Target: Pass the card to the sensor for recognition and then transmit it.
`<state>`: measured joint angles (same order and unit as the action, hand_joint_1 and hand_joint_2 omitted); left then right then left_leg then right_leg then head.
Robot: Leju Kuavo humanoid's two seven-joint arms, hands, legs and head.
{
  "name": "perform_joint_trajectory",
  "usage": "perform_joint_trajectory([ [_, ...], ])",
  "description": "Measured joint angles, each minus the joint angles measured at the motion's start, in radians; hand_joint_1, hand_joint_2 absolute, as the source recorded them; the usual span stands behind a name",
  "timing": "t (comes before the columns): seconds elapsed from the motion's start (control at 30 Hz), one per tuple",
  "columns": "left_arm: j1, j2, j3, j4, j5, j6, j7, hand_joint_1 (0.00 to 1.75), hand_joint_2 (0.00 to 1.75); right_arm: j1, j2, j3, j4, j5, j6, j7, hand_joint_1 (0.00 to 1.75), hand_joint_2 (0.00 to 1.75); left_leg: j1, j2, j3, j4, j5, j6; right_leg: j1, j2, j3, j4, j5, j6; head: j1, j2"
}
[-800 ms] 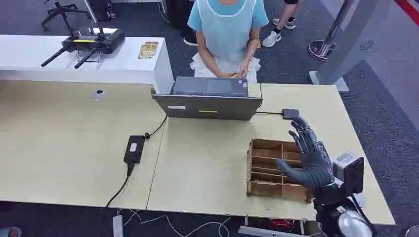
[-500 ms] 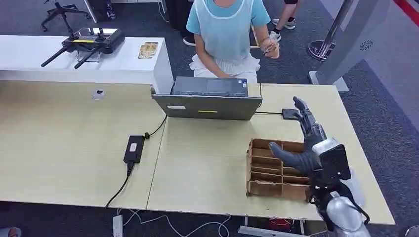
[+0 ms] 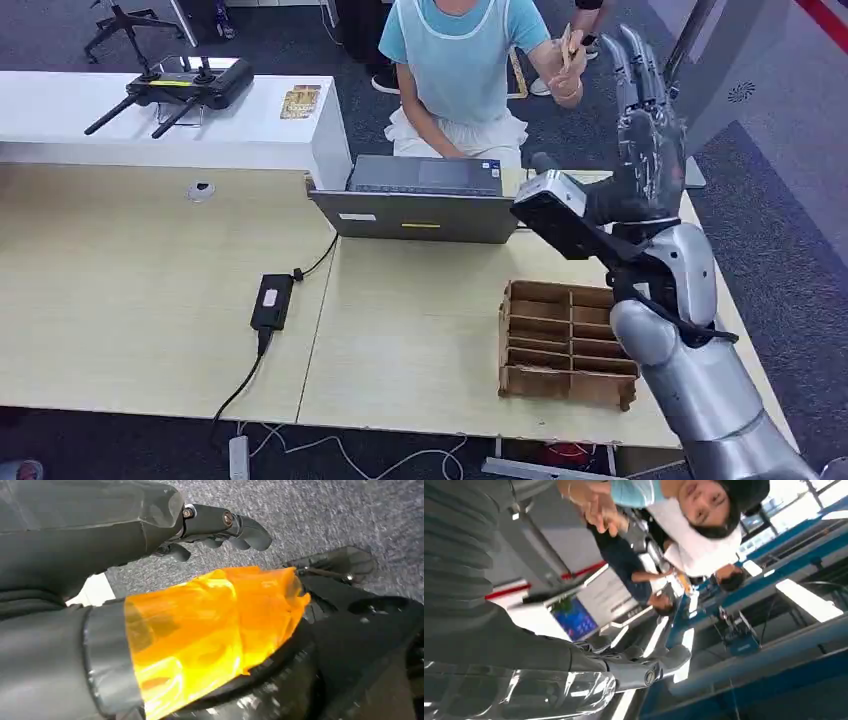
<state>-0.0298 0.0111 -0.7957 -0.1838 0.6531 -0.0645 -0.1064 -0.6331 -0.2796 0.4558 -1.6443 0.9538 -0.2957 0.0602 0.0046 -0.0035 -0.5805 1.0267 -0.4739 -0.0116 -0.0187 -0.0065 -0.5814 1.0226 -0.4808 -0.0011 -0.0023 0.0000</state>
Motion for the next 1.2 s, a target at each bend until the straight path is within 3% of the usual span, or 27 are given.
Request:
perform_joint_trajectory([
  [0.23,-0.032,0.001,-0.036,-0.016,-0.034,-0.011,0.047,0.00,0.00,-0.217,0.013,0.096,0.227,0.165,0.052,0.079,0.00,1.75,0.000,-0.001,-0.001,0.000,0.001,0.000,0.000,0.000,0.000,0.000,0.001,0.000,0.000,0.000],
  [0.5,-0.054,0.001,-0.060,-0.029,-0.053,-0.020,0.070,0.00,0.00,-0.371,0.072,0.157,0.530,0.238,0.088,0.126,0.00,1.75,0.000,-0.001,-0.001,0.000,0.001,0.000,0.000,0.000,0.000,0.000,0.002,0.001,0.000,0.000],
  [0.83,-0.056,0.001,-0.067,-0.032,-0.060,-0.026,0.072,0.00,0.00,-0.451,0.121,0.182,0.796,0.260,0.092,0.140,0.00,1.75,0.000,-0.001,-0.001,0.000,0.001,0.000,0.000,0.000,-0.001,0.000,0.002,0.001,0.000,0.000],
  [1.1,-0.056,0.000,-0.067,-0.032,-0.058,-0.027,0.072,0.00,0.00,-0.462,0.126,0.182,0.882,0.279,0.081,0.151,0.02,1.75,0.000,-0.001,-0.001,0.001,0.001,0.000,0.000,0.000,-0.001,0.000,0.002,0.001,0.000,0.000],
  [1.13,-0.056,0.000,-0.067,-0.032,-0.058,-0.027,0.072,0.00,0.00,-0.462,0.126,0.182,0.888,0.279,0.081,0.152,0.19,1.75,0.000,-0.001,-0.001,0.001,0.001,0.000,0.000,0.000,-0.001,0.000,0.002,0.001,0.000,0.000],
  [1.17,-0.056,0.001,-0.067,-0.032,-0.058,-0.027,0.072,0.00,0.00,-0.462,0.126,0.182,0.892,0.279,0.081,0.152,0.24,1.75,0.000,-0.001,-0.001,0.001,0.001,0.000,0.000,0.000,-0.001,0.000,0.002,0.001,0.000,0.000],
  [1.2,-0.056,0.001,-0.067,-0.032,-0.058,-0.027,0.072,0.00,0.00,-0.462,0.126,0.182,0.897,0.279,0.081,0.152,0.82,1.75,0.000,-0.001,-0.001,0.001,0.001,0.000,0.000,0.000,-0.001,0.000,0.002,0.001,0.000,0.000],
])
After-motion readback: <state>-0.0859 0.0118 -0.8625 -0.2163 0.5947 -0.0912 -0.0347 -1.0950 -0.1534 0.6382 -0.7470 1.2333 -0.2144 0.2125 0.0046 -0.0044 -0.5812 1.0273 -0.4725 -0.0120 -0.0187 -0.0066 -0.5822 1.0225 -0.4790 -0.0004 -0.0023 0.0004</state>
